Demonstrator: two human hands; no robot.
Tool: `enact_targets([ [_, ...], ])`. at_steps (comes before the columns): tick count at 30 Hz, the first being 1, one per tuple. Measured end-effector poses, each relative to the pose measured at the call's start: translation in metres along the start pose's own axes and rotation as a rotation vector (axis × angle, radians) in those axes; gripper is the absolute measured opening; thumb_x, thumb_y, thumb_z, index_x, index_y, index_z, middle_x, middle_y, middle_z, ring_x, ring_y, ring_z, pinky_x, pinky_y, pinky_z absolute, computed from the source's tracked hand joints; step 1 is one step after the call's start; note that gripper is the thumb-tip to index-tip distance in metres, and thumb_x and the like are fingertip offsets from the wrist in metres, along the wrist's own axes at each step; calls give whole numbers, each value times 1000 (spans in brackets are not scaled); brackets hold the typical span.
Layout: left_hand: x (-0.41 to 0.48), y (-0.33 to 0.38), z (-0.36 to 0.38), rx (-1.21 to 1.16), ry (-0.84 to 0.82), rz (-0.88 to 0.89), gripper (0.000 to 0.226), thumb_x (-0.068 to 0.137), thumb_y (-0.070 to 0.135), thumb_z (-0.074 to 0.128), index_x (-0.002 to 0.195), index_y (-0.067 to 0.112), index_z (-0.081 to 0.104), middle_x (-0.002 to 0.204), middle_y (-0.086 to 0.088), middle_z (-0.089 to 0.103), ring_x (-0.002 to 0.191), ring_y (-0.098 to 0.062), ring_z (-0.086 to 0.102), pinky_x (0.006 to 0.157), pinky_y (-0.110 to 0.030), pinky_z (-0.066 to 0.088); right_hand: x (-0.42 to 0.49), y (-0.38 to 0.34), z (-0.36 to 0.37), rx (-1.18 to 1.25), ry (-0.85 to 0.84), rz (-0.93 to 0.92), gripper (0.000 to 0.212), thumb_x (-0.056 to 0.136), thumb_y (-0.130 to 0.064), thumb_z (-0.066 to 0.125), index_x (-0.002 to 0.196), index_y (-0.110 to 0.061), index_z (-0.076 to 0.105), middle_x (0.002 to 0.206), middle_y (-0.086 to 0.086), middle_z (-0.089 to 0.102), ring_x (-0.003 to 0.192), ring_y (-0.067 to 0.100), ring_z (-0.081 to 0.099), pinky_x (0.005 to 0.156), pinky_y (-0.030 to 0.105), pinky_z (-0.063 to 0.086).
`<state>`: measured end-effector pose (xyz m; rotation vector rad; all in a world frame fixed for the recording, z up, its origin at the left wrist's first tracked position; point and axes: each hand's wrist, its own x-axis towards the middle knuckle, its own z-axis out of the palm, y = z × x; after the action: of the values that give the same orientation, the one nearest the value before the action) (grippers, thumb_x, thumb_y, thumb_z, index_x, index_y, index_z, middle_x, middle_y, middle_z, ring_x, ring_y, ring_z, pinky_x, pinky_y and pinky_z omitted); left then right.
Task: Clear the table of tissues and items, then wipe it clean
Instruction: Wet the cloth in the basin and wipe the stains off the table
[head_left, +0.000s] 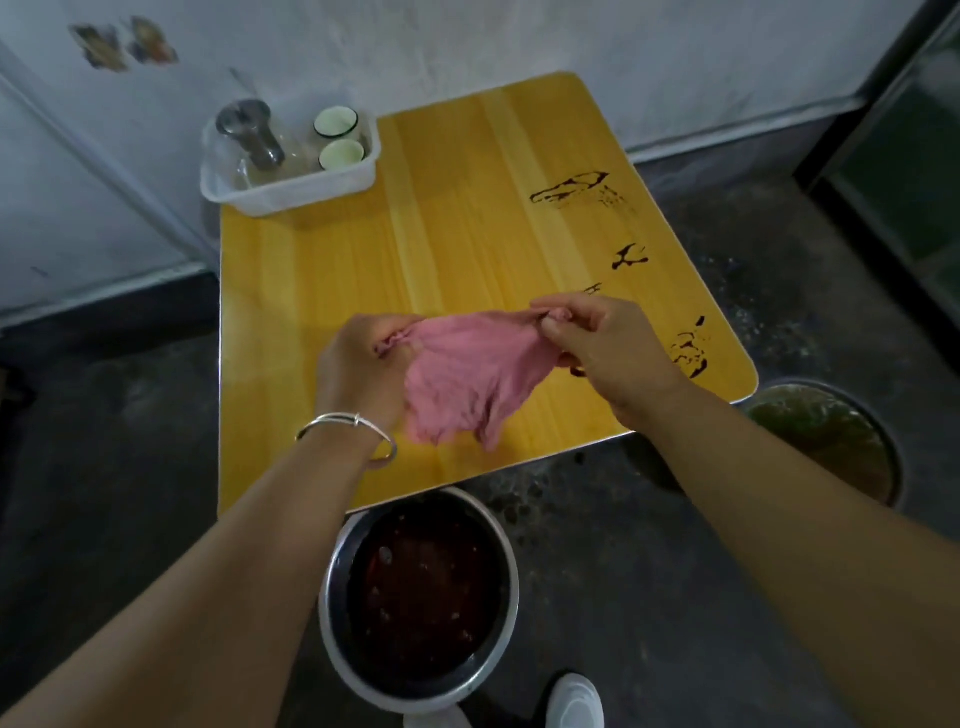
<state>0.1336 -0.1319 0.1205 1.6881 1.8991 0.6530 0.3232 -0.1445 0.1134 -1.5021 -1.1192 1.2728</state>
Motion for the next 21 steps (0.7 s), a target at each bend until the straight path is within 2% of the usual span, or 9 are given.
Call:
enact_targets([
  [2,6,-3,-4,-1,-35,19,22,83,13,63,104,15,69,84,-2,60,85,-19,59,70,-19,37,9,-4,0,-28,20,-42,17,92,-3,52,100,-10,66,84,-6,61,77,4,54,66,15,45],
  [4,11,-6,-9,-36,-50,24,22,81,11,67,102,18,69,83,0,61,78,-15,59,65,-15,39,13,-8,2,-76,48,-54,17,92,-3,51,93,-12,66,82,-8,61,76,0,54,67,13,45],
  [6,21,-7,-13,-33,-84,74,23,81,7,66,100,18,69,82,2,60,69,-10,52,62,-12,40,22,-15,1,-58,109,-75,16,93,-4,51,93,-12,65,83,-8,60,76,-1,54,70,14,45],
  [9,32,-13,-22,-34,-84,124,21,82,4,63,100,14,70,80,1,59,62,-5,47,56,-4,37,26,-18,5,-155,97,-92,18,92,-4,51,94,-13,66,85,-8,61,80,0,54,77,21,47],
  [11,42,-13,-28,-28,-83,129,19,84,10,63,102,14,70,81,1,57,67,-10,48,55,-12,32,33,-22,5,-155,142,-106,19,93,-4,51,96,-15,66,88,-8,62,83,0,54,79,19,46],
  [14,51,-13,-35,49,-114,124,16,84,15,63,98,12,70,80,-2,56,73,-17,49,60,-19,32,41,-25,12,-253,108,-114,19,92,-1,52,100,-11,66,94,-1,62,85,2,54,80,16,44],
  [16,62,-12,-38,-9,-34,111,13,83,15,64,95,11,69,84,-1,54,75,-16,49,65,-23,40,51,-33,14,-193,141,-140,20,91,1,52,101,-9,66,95,1,62,84,0,53,82,17,44],
  [18,69,-9,-38,-133,58,131,10,83,10,62,92,12,65,90,0,54,79,-13,48,67,-16,41,58,-44,14,-84,190,-198,20,89,4,52,98,-8,65,88,-3,61,80,-4,54,79,14,44],
  [21,68,-5,-28,-326,49,134,13,84,5,58,83,18,55,77,4,53,69,-9,47,60,-12,38,62,-44,6,-3,187,-251,23,86,9,49,94,-4,65,82,-6,60,72,-10,55,71,10,45],
])
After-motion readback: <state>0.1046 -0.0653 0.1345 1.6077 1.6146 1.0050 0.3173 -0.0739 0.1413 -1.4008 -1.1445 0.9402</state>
